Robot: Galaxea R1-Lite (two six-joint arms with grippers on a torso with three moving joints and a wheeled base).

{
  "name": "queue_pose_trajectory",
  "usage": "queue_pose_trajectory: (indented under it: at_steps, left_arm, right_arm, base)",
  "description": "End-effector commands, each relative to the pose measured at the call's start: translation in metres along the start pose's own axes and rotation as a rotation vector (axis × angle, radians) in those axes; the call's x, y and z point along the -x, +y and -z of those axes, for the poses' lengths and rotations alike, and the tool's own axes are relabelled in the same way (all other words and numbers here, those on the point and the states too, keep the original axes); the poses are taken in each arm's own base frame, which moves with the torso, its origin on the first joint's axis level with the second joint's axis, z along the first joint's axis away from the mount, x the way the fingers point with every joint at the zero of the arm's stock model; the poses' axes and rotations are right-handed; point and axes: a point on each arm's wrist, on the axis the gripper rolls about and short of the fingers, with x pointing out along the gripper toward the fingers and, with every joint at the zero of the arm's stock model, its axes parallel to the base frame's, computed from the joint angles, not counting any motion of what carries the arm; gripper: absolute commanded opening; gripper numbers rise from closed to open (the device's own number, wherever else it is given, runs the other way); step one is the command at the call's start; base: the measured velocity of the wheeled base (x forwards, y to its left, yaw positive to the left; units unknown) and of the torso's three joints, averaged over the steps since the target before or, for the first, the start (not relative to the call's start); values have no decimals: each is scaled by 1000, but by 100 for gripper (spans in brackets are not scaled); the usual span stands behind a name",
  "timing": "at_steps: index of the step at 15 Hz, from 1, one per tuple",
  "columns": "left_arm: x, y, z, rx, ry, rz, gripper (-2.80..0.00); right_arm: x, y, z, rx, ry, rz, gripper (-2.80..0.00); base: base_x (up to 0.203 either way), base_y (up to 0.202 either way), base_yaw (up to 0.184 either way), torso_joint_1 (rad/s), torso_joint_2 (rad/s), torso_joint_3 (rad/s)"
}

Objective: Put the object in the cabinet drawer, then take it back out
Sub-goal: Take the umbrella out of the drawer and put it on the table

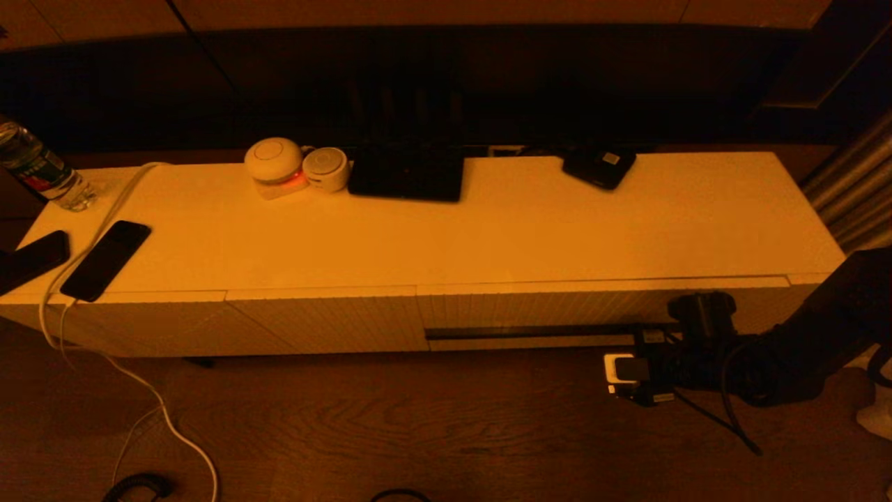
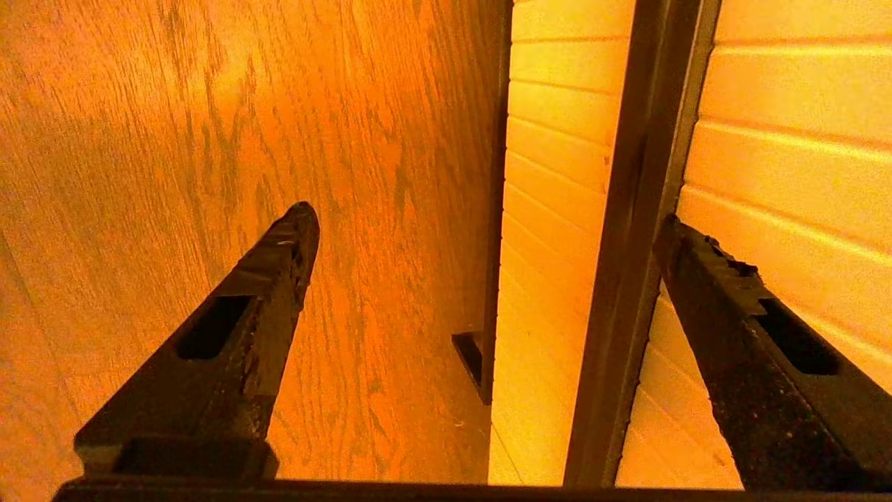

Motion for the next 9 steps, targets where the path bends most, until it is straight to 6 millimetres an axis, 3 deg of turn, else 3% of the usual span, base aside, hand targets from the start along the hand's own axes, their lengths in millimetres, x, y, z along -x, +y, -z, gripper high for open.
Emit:
queue_pose_trajectory:
  at_steps: [1, 9]
  left_arm:
    - [0, 0, 0, 0, 0, 0, -280]
    - [0, 0, 0, 0, 0, 0, -280]
  right_arm:
    - [-3, 0, 1, 8, 0, 3, 0]
    - [-21, -7, 4, 20, -3, 57, 0]
  base:
    - [0, 0, 0, 0, 0, 0]
    - [0, 0, 0, 0, 0, 0]
